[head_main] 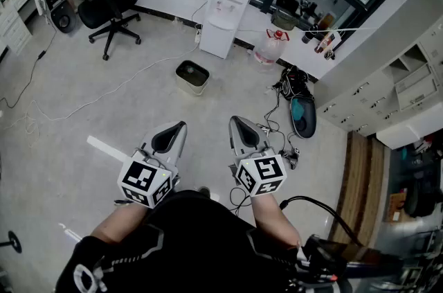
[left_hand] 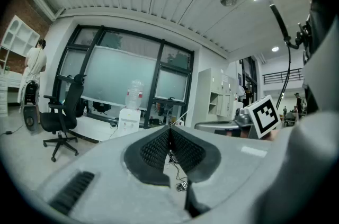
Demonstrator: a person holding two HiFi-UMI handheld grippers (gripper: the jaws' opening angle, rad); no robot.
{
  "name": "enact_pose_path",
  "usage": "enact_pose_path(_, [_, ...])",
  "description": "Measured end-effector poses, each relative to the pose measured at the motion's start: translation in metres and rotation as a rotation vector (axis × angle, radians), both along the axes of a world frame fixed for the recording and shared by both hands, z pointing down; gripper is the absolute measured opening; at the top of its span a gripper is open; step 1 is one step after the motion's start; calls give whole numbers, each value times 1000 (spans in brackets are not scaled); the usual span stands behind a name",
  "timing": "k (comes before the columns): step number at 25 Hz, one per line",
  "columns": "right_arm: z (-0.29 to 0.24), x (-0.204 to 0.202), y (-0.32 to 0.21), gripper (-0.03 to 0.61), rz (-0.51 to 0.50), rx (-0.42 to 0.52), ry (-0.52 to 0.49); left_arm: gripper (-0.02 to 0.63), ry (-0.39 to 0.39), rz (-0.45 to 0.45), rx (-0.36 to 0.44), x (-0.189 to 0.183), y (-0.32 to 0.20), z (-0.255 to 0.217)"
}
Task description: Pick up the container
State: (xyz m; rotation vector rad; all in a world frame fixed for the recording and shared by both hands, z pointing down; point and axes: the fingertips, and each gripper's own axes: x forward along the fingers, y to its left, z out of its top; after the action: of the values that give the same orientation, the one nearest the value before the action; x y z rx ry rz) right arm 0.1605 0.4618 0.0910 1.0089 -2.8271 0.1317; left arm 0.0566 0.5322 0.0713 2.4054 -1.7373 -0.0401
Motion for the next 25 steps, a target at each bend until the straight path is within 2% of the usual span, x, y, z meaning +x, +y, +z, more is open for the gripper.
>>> enact_pose_path(14, [-5, 5, 4, 8, 17, -7, -17, 9, 2, -117, -32, -27, 1, 14])
enact_pose_path(20, [-1, 6, -1, 9, 37, -35, -57, 9, 2, -127, -49, -35, 2, 19])
enact_pose_path(25, [5, -4, 0, 9, 48, -56, -60, 9, 8, -150, -62, -58, 6, 24])
